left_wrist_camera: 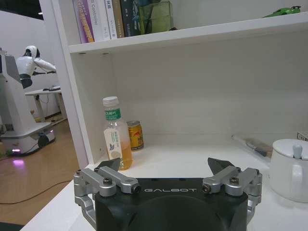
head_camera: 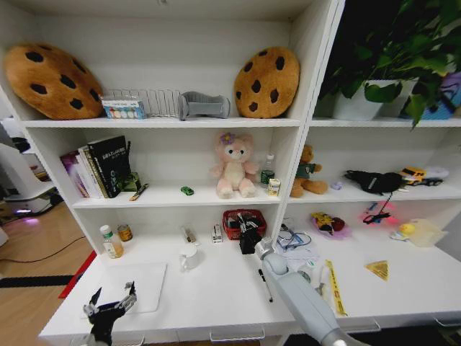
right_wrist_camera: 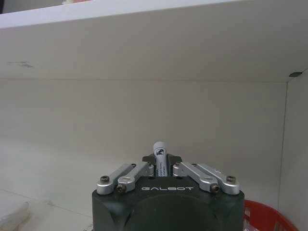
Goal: Organize the objects on the table.
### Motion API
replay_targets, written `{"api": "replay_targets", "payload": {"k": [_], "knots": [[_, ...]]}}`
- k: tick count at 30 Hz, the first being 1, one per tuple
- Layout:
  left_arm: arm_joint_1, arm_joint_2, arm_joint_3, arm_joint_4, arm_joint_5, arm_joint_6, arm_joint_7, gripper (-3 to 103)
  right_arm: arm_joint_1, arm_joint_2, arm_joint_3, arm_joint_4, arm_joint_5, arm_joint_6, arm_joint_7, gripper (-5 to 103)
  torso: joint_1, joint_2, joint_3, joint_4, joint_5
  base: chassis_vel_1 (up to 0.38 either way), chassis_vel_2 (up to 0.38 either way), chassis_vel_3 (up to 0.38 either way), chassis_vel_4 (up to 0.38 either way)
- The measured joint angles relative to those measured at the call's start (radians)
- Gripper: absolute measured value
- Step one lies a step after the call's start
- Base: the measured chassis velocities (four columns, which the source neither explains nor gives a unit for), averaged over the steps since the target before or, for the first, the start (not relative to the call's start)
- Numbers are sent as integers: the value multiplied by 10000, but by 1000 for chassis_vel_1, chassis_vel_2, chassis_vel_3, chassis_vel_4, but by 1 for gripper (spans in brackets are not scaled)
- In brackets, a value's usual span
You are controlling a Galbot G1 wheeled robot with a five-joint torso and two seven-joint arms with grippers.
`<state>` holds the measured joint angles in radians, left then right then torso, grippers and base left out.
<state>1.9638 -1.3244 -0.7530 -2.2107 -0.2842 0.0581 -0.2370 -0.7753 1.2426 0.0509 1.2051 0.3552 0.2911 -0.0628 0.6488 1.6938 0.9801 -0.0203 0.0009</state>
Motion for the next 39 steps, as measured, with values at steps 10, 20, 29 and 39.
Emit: {"api": "replay_targets", "payload": {"k": [10, 20, 29, 39], "knots": [[-68, 18, 52, 73, -15, 27, 0, 99, -150, -127, 52, 82, 91, 42, 18, 41, 0, 0, 0, -1, 0, 0, 0, 0, 0], [-100, -6, 82, 123, -23, 29, 1, 99, -495, -543, 66, 1094, 556, -98, 11, 79, 0, 0, 0, 2, 0, 0, 0, 0, 0], [-189, -106, 135, 128, 33, -4, 21, 99, -2489, -1722, 599, 4484, 1120, -1357, 1104, 100, -3, 2, -1, -2, 2, 0, 0, 0, 0], [-161, -161, 199, -28, 166, -64, 87, 99, -4334, -2090, 1346, 6707, 1114, -1984, 1853, 100, -3, 2, -1, -1, 1, 0, 0, 0, 0]]}}
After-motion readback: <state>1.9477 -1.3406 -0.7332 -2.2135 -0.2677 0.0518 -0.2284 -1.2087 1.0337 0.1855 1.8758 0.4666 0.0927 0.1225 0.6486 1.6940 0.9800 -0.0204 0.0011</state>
